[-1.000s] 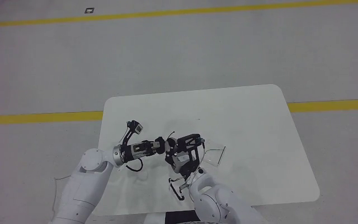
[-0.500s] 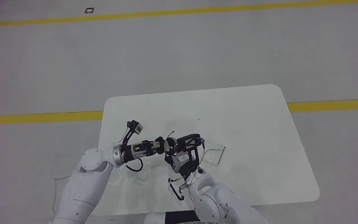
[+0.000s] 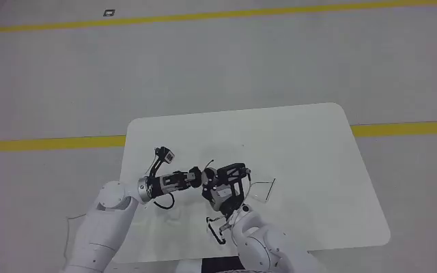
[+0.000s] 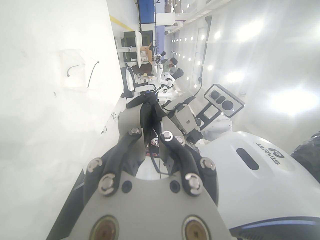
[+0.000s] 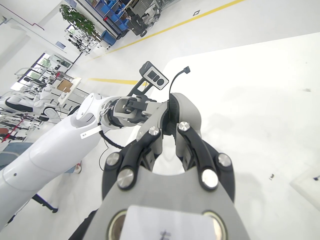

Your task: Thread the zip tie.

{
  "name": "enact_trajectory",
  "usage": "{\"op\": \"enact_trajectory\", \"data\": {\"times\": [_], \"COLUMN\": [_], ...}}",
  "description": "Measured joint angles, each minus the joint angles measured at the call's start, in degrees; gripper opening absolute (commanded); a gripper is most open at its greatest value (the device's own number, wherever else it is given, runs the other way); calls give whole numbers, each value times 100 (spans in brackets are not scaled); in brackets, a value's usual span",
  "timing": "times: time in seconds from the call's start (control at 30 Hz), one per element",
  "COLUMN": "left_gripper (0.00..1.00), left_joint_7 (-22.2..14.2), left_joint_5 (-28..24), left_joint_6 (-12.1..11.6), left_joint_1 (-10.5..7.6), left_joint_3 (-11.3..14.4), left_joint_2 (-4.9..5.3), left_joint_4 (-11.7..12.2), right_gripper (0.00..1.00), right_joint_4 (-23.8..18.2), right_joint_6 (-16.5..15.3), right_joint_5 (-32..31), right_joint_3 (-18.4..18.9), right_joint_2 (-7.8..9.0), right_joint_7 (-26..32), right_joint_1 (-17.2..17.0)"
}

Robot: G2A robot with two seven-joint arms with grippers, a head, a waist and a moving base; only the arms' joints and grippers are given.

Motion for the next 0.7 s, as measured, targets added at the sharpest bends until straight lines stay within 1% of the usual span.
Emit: {"op": "enact_trajectory", "data": {"times": [0.4, 0.7], "left_gripper": [0, 0], "left_joint_7": [0, 0], "left_joint_5": [0, 0], "left_joint_6": [0, 0], "left_joint_1": [0, 0], "left_joint_3": [0, 0], "left_joint_2": [0, 0], "left_joint_4": [0, 0], "right_gripper": [0, 0], "right_joint_4": [-81, -87], "right_joint_6": [0, 0], "right_joint_5": [17, 105], "right_joint_3": [92, 39], "right_joint_2": [-1, 4], "right_joint_7": [56, 47], "right_joint_1": [-95, -24]}}
